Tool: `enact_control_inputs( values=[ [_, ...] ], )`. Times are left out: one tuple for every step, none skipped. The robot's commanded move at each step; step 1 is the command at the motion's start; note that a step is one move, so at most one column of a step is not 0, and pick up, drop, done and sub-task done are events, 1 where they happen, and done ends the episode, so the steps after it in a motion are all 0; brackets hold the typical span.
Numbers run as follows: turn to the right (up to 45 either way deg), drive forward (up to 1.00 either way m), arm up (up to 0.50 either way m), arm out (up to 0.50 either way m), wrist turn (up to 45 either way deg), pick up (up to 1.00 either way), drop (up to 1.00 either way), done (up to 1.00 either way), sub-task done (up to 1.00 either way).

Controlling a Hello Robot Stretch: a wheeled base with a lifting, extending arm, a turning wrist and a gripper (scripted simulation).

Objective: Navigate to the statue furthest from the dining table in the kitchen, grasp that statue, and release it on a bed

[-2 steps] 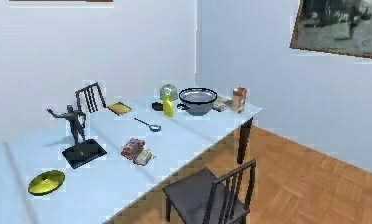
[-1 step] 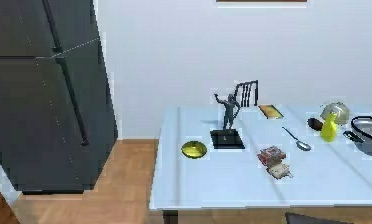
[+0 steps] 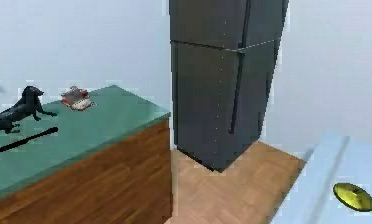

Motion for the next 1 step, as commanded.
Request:
enact_control_inputs(
  values=[
    [-45.0,0.0,0.0,0.0,0.0,0.0,0.0,0.0,0.0]
  ],
)
